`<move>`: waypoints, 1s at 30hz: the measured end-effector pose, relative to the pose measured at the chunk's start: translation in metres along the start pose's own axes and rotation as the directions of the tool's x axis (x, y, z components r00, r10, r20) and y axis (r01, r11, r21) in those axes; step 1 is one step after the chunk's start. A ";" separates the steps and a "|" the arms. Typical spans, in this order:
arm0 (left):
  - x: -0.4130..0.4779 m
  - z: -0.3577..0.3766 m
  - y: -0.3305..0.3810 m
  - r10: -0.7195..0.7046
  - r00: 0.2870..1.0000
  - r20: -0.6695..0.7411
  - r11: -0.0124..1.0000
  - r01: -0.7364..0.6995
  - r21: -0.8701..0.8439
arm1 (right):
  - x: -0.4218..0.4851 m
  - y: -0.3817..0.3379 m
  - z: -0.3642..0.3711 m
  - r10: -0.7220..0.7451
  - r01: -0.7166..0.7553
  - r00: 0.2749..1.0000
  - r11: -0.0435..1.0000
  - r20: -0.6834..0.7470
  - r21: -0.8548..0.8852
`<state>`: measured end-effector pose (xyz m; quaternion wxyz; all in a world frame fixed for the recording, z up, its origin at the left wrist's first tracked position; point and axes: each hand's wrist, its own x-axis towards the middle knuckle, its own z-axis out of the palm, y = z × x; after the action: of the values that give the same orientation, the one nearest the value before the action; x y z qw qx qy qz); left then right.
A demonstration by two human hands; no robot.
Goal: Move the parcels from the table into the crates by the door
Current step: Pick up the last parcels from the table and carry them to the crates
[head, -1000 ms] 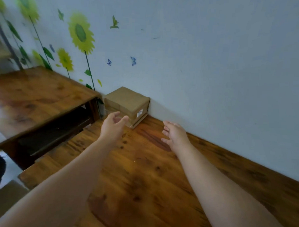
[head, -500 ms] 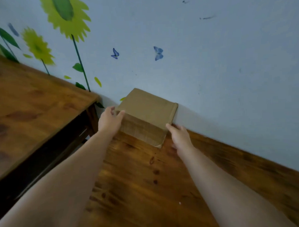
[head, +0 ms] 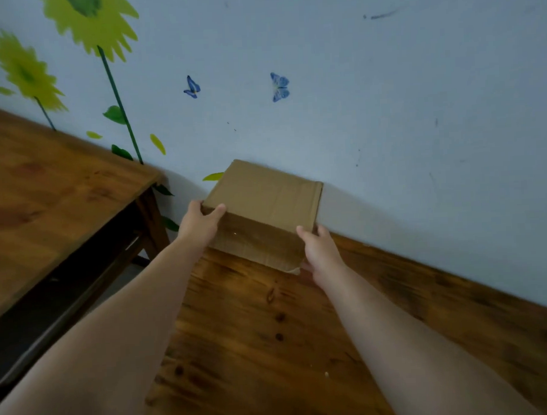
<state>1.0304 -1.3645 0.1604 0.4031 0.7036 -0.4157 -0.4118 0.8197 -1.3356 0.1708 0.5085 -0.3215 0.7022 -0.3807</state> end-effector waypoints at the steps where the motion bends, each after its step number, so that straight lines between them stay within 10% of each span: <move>1: -0.007 0.000 0.001 0.014 1.000 -0.007 1.000 -0.014 0.002 | -0.005 -0.001 -0.004 -0.007 0.007 1.000 1.000 -0.003 0.023; 16: -0.206 -0.002 0.043 0.286 0.958 0.013 0.928 -0.274 -0.251 | -0.151 0.036 -0.152 -0.431 0.415 0.884 0.902 0.182 0.121; 30: -0.401 0.090 0.066 0.266 0.901 0.344 0.905 -0.111 -0.410 | -0.259 0.089 -0.334 -0.499 0.495 0.850 0.866 -0.169 -0.067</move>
<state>0.8047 -1.0388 0.2880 0.4790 0.4708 -0.4674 -0.5749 0.5653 -1.0045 0.2799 0.3237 -0.4615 0.6423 -0.5193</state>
